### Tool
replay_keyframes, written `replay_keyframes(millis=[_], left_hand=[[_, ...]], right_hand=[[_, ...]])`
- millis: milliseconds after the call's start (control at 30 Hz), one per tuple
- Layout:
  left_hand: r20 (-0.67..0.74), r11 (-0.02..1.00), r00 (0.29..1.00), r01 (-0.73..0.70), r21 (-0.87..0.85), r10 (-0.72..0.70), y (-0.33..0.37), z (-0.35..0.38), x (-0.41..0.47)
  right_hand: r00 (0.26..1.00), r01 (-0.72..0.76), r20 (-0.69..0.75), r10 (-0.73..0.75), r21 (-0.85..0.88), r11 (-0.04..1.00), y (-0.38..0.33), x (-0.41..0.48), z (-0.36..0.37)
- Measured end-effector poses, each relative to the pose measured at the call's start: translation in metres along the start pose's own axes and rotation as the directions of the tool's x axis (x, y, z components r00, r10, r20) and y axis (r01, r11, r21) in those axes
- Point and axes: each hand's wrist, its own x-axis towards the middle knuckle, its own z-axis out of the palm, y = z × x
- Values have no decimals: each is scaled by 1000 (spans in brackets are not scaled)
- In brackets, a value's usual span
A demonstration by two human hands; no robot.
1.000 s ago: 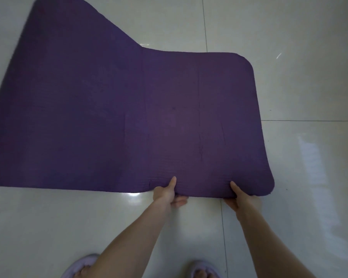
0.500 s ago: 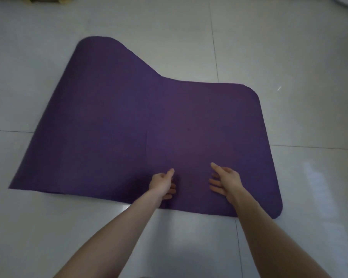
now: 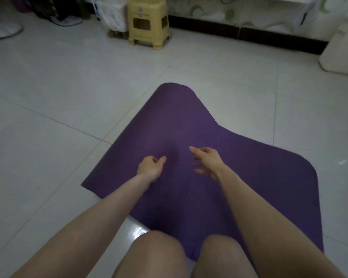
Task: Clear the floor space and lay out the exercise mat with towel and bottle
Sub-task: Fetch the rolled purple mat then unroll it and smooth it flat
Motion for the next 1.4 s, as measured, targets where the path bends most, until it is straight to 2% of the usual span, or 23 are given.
replay_keyframes(millis=[133,233,367,467,533,600,733,800,933,1033,1200,1333,1400], left_hand=[[-151,996,987,72,57,-62,2,-37,2],[-312,978,934,202,50,-177,1,-55,14],[-422,902,807,425,-72,-414,-6,-66,22],[-433,801,676,532,-273,-597,-24,-70,29],[-381,694,583,553,-461,-718,-38,-74,38],[-338,621,533,547,-562,-776,-51,-74,45],[-388,581,436,537,-612,-812,-58,-83,56],[-410,551,375,472,-688,-832,-56,-96,64],[-437,556,349,434,-709,-829,-46,-116,83],[-420,507,291,388,-770,-860,-50,-121,98],[-314,416,309,360,-835,-898,-58,-126,108],[-314,408,301,336,-849,-901,-59,-126,111],[-355,440,289,330,-835,-889,-59,-127,111]], right_hand=[[997,49,63,-45,-65,997,-41,9,14],[992,107,87,-94,-165,981,-63,32,30],[983,162,130,-132,-268,950,-82,69,62],[962,262,173,-211,-375,889,-88,98,83],[947,312,215,-239,-434,845,-93,119,93],[936,343,253,-245,-503,793,-98,139,96],[921,388,313,-234,-662,641,-120,181,100],[924,382,315,-217,-734,561,-136,201,101],[934,358,311,-177,-826,435,-171,242,103],[948,319,284,-147,-873,368,-196,273,111],[974,216,194,-115,-950,227,-212,309,121],[985,153,135,-107,-970,187,-215,325,125],[984,144,120,-133,-971,191,-217,327,128]])
